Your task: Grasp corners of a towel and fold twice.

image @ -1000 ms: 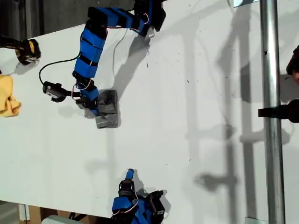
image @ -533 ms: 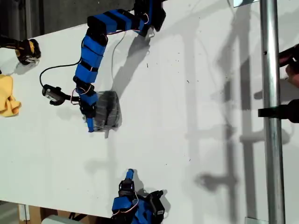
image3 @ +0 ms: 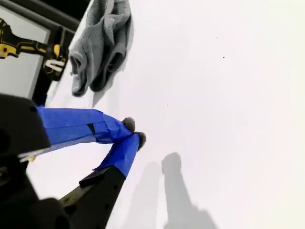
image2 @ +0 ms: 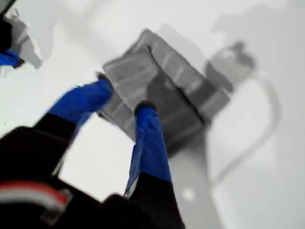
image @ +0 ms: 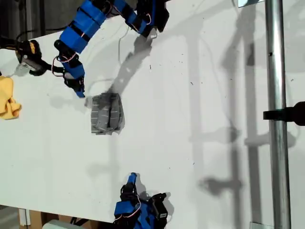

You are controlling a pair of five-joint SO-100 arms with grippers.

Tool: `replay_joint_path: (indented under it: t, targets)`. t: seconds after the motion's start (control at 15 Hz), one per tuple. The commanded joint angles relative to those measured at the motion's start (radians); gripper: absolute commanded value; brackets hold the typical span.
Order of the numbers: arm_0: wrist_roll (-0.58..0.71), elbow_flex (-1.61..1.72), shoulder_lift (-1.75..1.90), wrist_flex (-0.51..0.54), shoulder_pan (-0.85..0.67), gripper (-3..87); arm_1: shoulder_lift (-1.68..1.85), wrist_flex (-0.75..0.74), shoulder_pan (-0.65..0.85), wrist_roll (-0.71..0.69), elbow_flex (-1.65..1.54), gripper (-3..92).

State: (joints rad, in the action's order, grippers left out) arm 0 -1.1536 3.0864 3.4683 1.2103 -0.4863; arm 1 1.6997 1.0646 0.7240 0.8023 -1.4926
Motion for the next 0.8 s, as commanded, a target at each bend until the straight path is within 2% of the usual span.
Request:
replay_joint_path:
  t: [0.0,0.13,0.33,0.53,0.6,0.67,0.73]
  targets:
    - [-0.126,0.000,0.008,-0.018,0.046,-1.5,0.359,0.106,-0.015,0.040,-0.293,-0.2]
    - [-0.233,0.015,0.008,-0.009,0.063,-1.4,0.578,0.097,-0.067,0.140,-0.643,-0.2]
    - [-0.279,0.029,0.008,-0.005,0.156,1.3,0.936,0.055,-0.184,0.310,-1.118,-0.2]
    - [-0.354,0.032,0.008,0.008,0.156,1.3,1.339,0.241,-0.258,0.472,-1.305,-0.2]
    - [-0.337,0.032,0.008,0.028,0.183,1.3,1.536,0.307,-0.291,0.571,-1.388,-0.2]
    - [-0.347,0.032,0.008,0.083,0.183,1.3,1.574,0.351,-0.302,0.716,-1.414,3.2]
    - [-0.245,0.032,0.006,0.084,0.179,1.3,1.582,0.353,-0.328,0.729,-1.419,6.7]
